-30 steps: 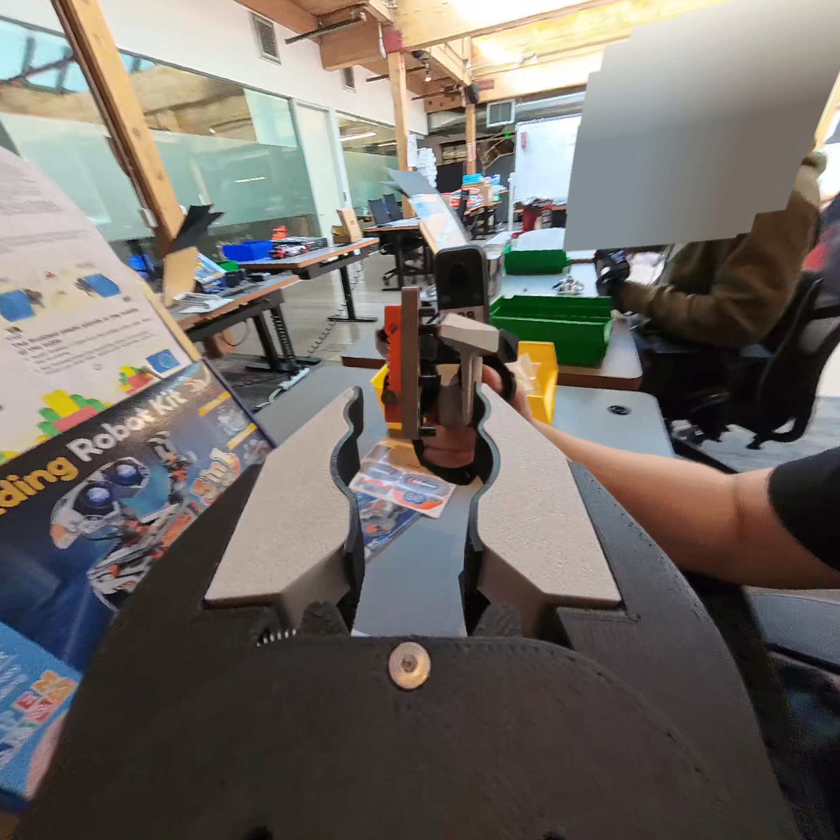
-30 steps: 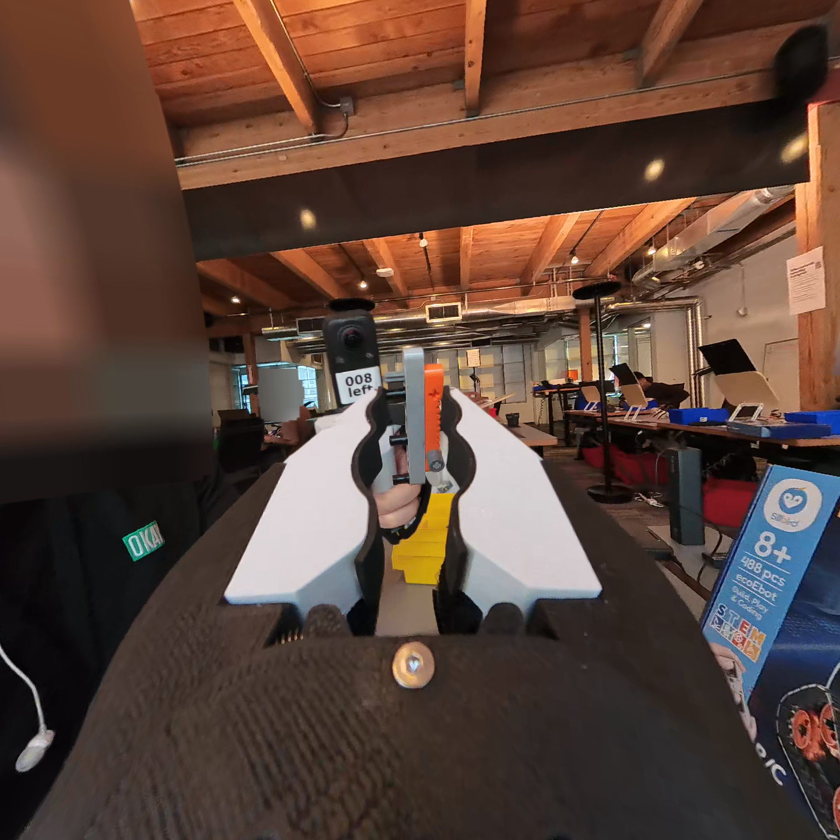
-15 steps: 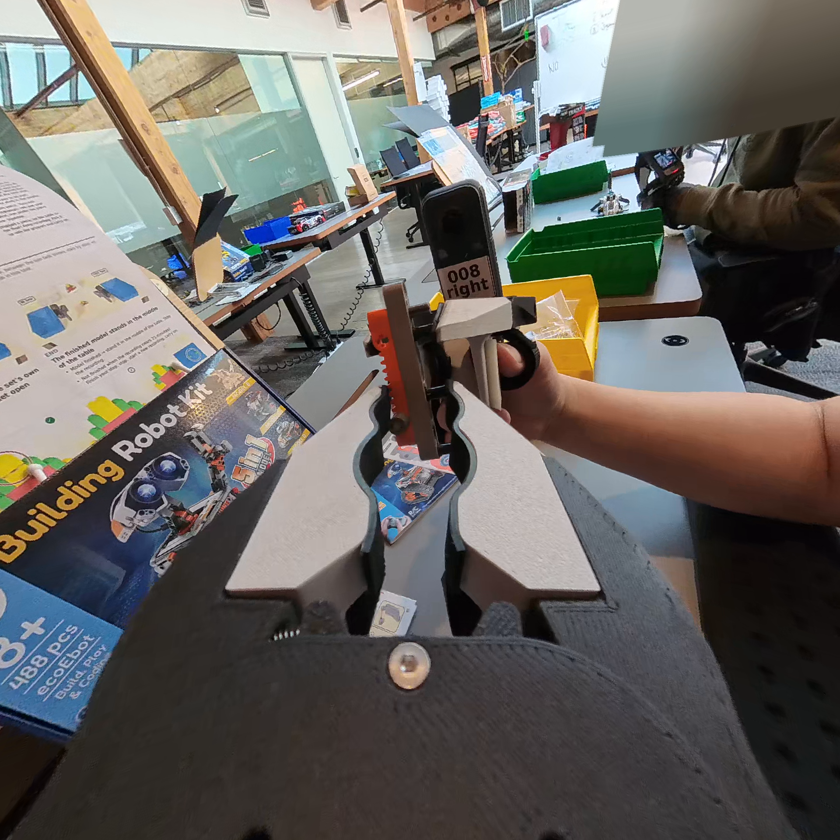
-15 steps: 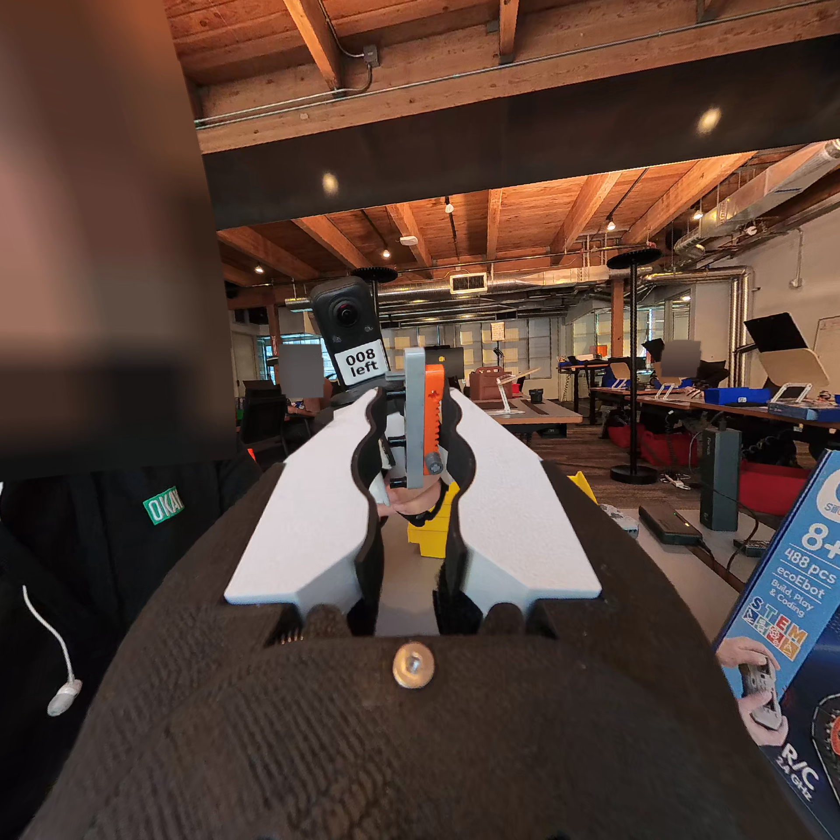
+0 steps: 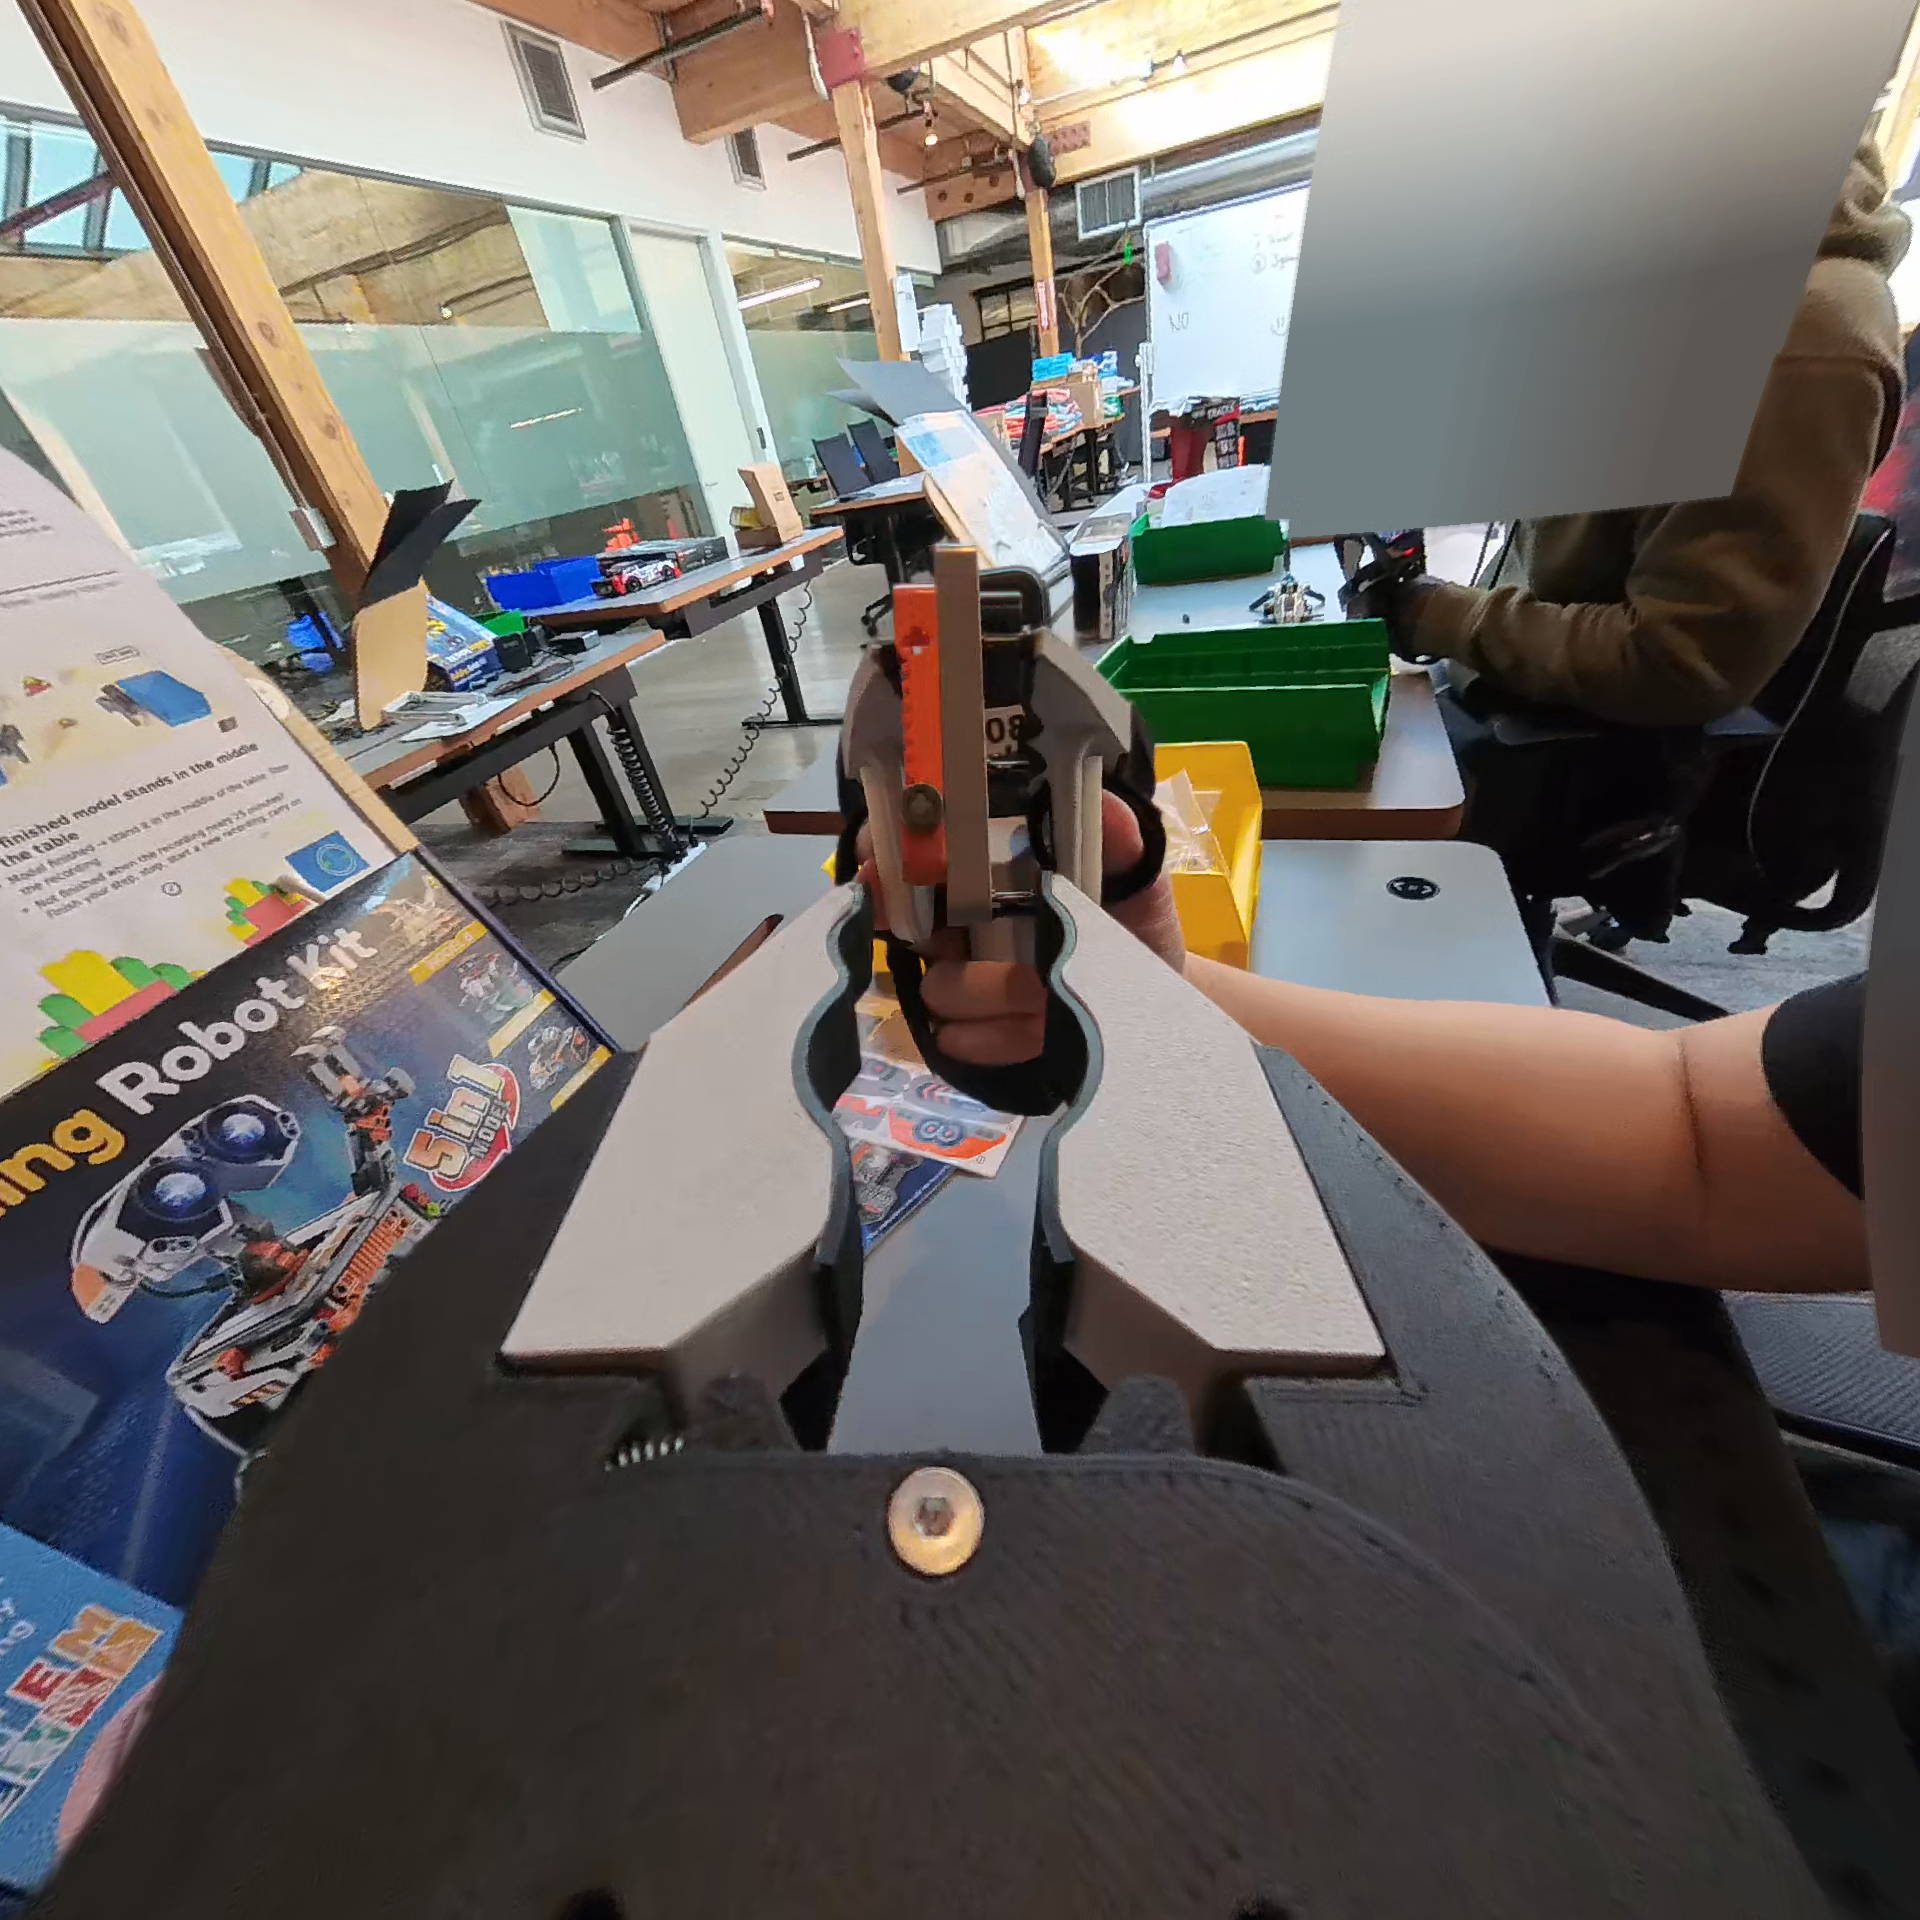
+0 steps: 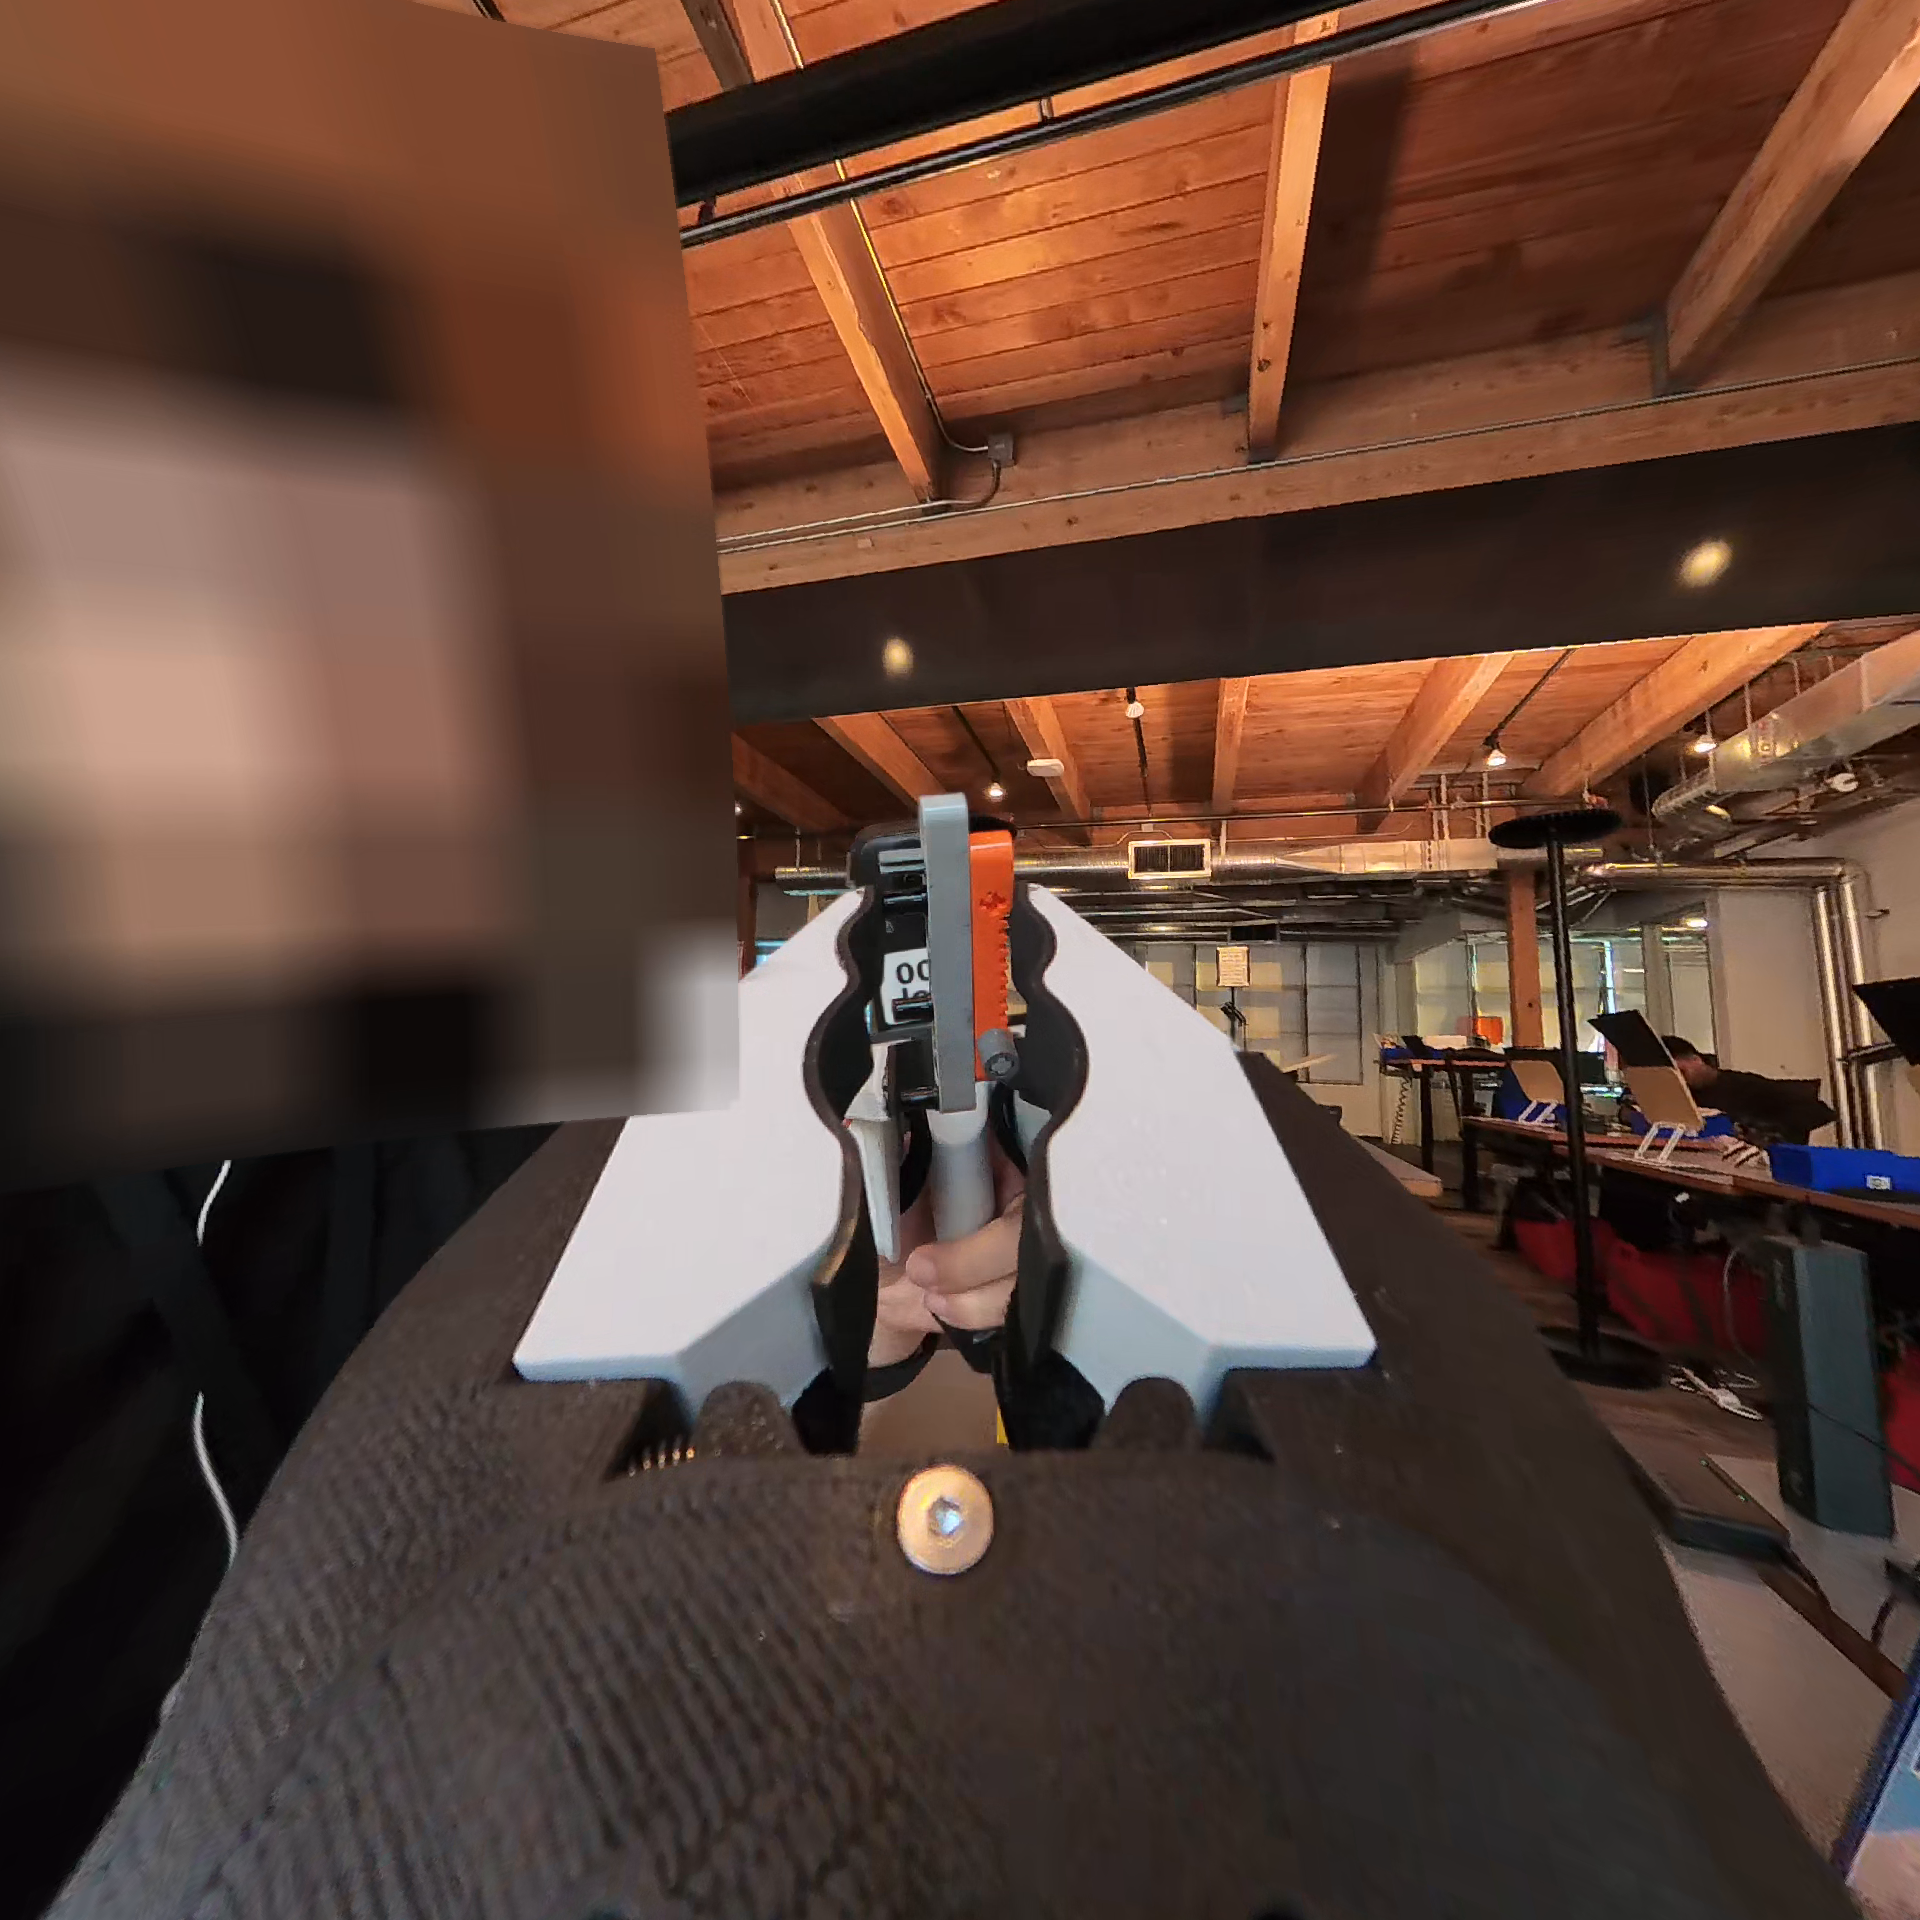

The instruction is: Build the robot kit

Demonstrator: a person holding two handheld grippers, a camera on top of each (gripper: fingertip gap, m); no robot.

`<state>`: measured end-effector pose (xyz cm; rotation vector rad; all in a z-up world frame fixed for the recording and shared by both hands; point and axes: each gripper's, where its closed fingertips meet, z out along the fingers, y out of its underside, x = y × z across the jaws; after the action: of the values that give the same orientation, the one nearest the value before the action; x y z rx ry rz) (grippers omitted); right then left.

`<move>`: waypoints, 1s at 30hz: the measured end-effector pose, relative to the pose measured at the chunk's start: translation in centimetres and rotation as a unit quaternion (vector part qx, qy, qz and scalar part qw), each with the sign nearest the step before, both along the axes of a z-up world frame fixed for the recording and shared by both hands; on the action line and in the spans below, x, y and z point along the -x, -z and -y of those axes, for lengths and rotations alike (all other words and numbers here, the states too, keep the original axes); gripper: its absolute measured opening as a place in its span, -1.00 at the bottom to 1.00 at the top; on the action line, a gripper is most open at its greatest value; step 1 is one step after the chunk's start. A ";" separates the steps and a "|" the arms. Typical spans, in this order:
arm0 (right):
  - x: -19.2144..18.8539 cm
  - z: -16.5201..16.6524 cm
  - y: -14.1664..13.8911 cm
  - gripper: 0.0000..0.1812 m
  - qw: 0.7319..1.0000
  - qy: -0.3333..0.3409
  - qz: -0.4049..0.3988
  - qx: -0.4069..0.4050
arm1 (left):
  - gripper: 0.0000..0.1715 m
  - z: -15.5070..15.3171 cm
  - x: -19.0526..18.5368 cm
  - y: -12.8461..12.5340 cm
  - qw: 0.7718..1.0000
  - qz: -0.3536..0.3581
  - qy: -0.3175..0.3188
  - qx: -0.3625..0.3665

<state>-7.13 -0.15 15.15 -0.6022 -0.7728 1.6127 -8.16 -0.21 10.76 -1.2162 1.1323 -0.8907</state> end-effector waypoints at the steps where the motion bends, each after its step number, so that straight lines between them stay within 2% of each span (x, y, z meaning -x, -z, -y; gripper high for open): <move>1: 0.0 -0.1 0.0 -0.76 1.000 -0.001 -0.002 0.003 | -0.68 -0.1 0.1 -0.1 1.000 0.000 -0.005 -0.004; 10: 0.7 -0.4 0.6 -0.76 1.000 0.010 0.018 0.005 | -0.74 -0.6 0.5 0.2 0.999 -0.002 -0.001 0.037; 12: 0.9 -0.6 0.6 -0.76 1.000 0.019 0.021 0.006 | -0.84 -0.8 0.6 0.1 1.000 0.001 -0.003 0.031; 15: 1.0 -0.9 0.8 -0.76 0.999 0.026 0.028 0.009 | -0.84 -1.1 0.7 0.3 1.000 -0.009 -0.016 0.009; 22: 1.1 -1.0 1.1 -0.76 0.999 0.026 0.035 0.012 | -0.84 -1.2 0.9 0.6 1.000 -0.014 -0.006 0.014; 26: 0.9 -1.1 0.8 -0.76 0.999 0.038 0.034 0.008 | -0.83 -1.0 1.0 0.1 0.997 0.015 0.036 0.065; 28: 0.6 -1.2 0.5 -0.76 0.998 0.054 0.027 0.007 | -0.62 -0.6 1.2 -0.1 0.991 0.028 0.073 0.109; 30: 0.2 -1.3 0.2 -0.76 0.998 0.066 0.020 0.003 | -0.63 -0.3 1.2 0.4 0.988 0.010 0.090 0.125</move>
<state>-7.29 1.12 14.98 -0.6776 -0.7417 1.4857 -9.37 0.12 10.31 -1.3192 1.1523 -1.2077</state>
